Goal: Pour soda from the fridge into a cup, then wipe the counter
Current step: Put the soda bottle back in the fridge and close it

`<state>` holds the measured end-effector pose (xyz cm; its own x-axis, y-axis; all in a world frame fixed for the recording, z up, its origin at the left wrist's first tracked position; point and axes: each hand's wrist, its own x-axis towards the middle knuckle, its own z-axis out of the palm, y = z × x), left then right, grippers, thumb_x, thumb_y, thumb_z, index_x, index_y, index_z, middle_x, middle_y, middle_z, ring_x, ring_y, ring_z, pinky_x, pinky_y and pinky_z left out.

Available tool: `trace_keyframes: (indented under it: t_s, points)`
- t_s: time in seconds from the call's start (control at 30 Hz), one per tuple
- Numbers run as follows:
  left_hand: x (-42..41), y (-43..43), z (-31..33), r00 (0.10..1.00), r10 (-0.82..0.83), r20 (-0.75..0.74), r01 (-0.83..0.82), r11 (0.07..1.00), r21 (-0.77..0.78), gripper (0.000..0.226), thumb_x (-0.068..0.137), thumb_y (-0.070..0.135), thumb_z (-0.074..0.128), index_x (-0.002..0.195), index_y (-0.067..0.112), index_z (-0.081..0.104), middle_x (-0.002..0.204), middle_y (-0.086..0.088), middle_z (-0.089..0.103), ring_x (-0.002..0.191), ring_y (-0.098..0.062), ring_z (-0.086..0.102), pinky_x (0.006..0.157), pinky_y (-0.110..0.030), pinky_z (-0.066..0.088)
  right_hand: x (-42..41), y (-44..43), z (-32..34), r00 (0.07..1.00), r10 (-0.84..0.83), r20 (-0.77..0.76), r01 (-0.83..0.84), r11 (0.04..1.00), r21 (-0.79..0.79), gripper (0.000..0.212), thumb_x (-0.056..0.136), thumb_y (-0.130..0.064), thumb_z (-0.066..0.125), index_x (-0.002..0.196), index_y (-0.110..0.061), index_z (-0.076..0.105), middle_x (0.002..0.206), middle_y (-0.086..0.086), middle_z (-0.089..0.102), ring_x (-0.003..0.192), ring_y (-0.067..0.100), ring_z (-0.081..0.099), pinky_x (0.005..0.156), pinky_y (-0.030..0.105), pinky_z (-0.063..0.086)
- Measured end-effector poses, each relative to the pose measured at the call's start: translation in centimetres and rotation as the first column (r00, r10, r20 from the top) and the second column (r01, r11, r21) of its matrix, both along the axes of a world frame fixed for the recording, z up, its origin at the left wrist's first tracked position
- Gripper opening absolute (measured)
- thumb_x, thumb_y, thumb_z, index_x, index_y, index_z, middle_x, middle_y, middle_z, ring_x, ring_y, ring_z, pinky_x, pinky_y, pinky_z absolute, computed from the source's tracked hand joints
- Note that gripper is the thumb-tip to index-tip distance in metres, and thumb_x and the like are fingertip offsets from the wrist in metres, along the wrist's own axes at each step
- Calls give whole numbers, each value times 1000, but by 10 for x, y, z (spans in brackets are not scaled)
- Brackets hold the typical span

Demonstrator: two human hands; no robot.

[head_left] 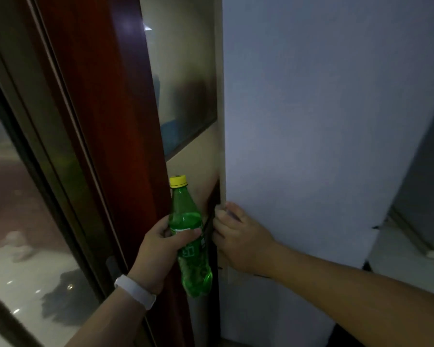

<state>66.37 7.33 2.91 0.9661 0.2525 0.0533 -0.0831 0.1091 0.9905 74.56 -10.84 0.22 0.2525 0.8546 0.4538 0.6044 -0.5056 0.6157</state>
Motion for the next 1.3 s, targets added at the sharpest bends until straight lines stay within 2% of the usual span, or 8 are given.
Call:
trace_keyframes:
  t_s: [0.2, 0.4, 0.5, 0.67, 0.8, 0.97, 1.1, 1.3]
  points:
    - [-22, 11, -11, 980, -199, -3, 199, 980, 13, 26, 72, 3, 80, 93, 16, 75, 93, -11, 76, 85, -26, 73, 72, -36, 57, -53, -15, -7, 991, -132, 31, 131, 990, 48, 18, 82, -22, 55, 83, -12, 69, 94, 13, 64, 107, 30, 54, 111, 53, 28]
    - [-45, -6, -18, 932, -363, -11, 362, 931, -32, 27, 71, 2, 80, 95, 11, 74, 91, -12, 76, 80, -25, 71, 71, -37, 58, -123, -45, -12, 949, -316, 8, 315, 947, 55, 21, 84, -21, 51, 93, -8, 64, 110, 17, 64, 120, 32, 55, 115, 56, 19]
    - [-55, -17, -22, 891, -454, -17, 452, 891, -45, 35, 64, 11, 86, 97, 12, 75, 97, -15, 75, 88, -31, 72, 79, -45, 58, -155, -65, -11, 921, -388, 23, 387, 921, 43, 18, 82, -20, 55, 94, -9, 63, 113, 16, 64, 123, 31, 54, 117, 56, 13]
    - [-72, -47, -19, 834, -551, -17, 550, 834, -49, 24, 69, 7, 83, 90, 16, 76, 88, -8, 76, 80, -25, 73, 69, -38, 58, -203, -103, -19, 861, -509, -5, 509, 858, 66, 30, 77, -34, 62, 96, -10, 67, 120, 16, 62, 129, 31, 46, 113, 59, 27]
    - [-89, -80, -11, 779, -626, -4, 626, 779, -11, 28, 73, 4, 78, 100, 8, 72, 89, -8, 75, 80, -24, 71, 68, -35, 58, -241, -137, -27, 817, -575, -49, 576, 808, 124, 33, 78, -35, 62, 100, -11, 69, 133, 18, 58, 135, 31, 38, 114, 54, 24]
    - [-106, -122, -9, 723, -691, -11, 691, 722, 16, 47, 59, 21, 82, 103, 11, 71, 94, -8, 76, 84, -25, 72, 69, -36, 58, -281, -174, -37, 723, -679, -125, 689, 697, 200, 42, 77, -34, 62, 112, -10, 65, 147, 21, 44, 140, 35, 33, 115, 55, 28]
    - [-119, -154, -12, 709, -705, -15, 705, 709, 7, 49, 57, 20, 82, 103, 10, 71, 94, -9, 75, 81, -22, 71, 65, -32, 57, -304, -201, -39, 669, -700, -250, 742, 610, 277, 53, 73, -31, 63, 121, -9, 58, 153, 22, 35, 144, 37, 29, 116, 53, 27]
    - [-145, -198, -11, 650, -760, 2, 760, 650, -3, 29, 70, 6, 79, 98, 12, 73, 89, -8, 76, 76, -20, 72, 59, -27, 57, -317, -233, -38, 607, -690, -395, 789, 465, 401, 58, 80, -31, 63, 131, -8, 52, 157, 25, 24, 147, 37, 20, 119, 53, 19]
